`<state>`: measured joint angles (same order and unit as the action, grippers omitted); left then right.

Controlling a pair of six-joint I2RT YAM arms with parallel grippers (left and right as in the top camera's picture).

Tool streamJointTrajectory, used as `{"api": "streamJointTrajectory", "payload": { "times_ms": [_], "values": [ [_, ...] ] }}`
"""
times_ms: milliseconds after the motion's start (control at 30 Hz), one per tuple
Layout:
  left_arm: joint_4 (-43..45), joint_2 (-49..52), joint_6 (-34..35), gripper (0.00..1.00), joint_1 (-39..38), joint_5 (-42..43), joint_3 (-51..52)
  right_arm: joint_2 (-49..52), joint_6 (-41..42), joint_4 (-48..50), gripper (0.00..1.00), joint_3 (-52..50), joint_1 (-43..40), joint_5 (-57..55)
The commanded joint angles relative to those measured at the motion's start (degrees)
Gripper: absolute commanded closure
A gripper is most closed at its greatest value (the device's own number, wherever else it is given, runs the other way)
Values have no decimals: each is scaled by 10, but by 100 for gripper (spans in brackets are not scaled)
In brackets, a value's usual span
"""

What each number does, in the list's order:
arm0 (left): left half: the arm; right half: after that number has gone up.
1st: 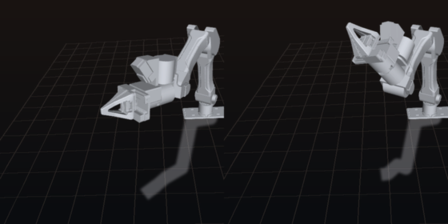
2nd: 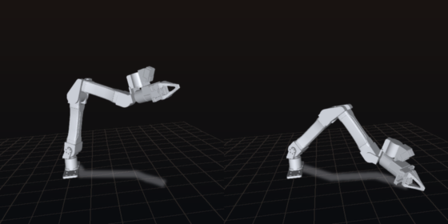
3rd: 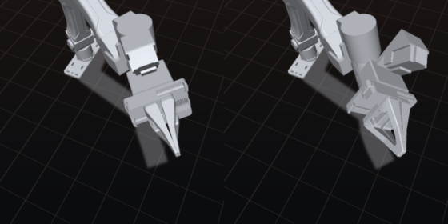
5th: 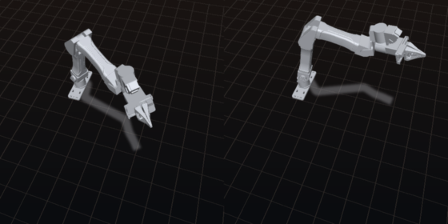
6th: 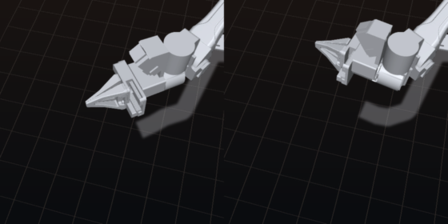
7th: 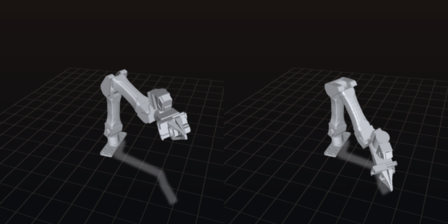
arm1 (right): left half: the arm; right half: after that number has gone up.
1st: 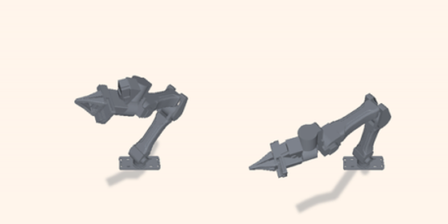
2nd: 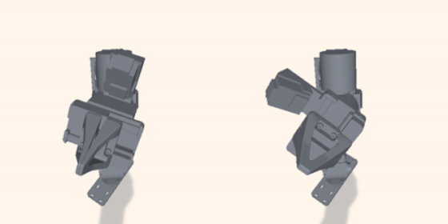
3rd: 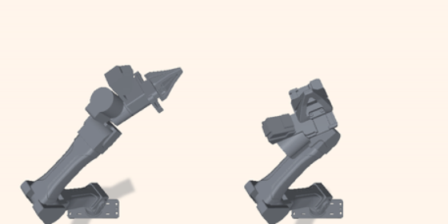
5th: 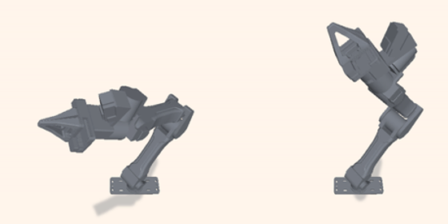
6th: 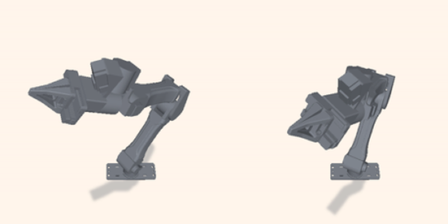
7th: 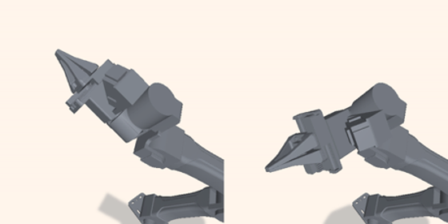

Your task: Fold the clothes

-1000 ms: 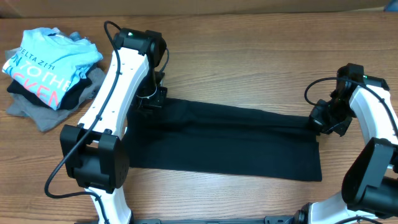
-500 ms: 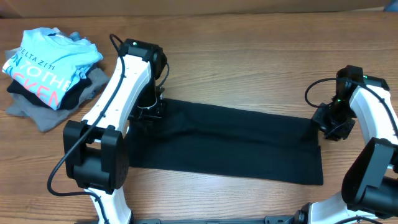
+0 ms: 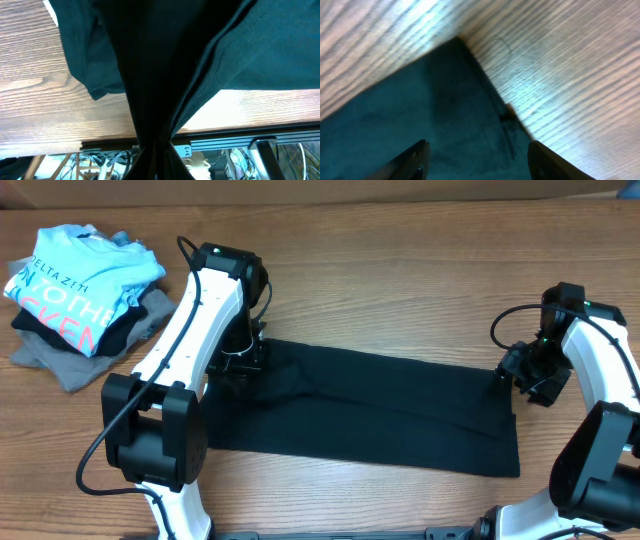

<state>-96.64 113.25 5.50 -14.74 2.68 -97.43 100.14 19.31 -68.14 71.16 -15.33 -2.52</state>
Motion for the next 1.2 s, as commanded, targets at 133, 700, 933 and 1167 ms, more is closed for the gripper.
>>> {"api": "streamJointTrajectory", "payload": {
  "times_ms": [133, 700, 933, 1167],
  "values": [
    [-2, -37, -16, 93, 1, 19, 12, -14, 4, 6, 36, 9, -2, 24],
    [-2, -46, -3, 69, 3, 3, 85, -14, 2, 19, 36, 9, -2, 26],
    [14, -46, -2, 70, 22, -18, 37, -14, -43, 45, 41, 9, -5, 134],
    [132, -45, -48, 63, 6, 62, 11, -35, -138, 66, 42, 9, -23, 331]
  ]
}}
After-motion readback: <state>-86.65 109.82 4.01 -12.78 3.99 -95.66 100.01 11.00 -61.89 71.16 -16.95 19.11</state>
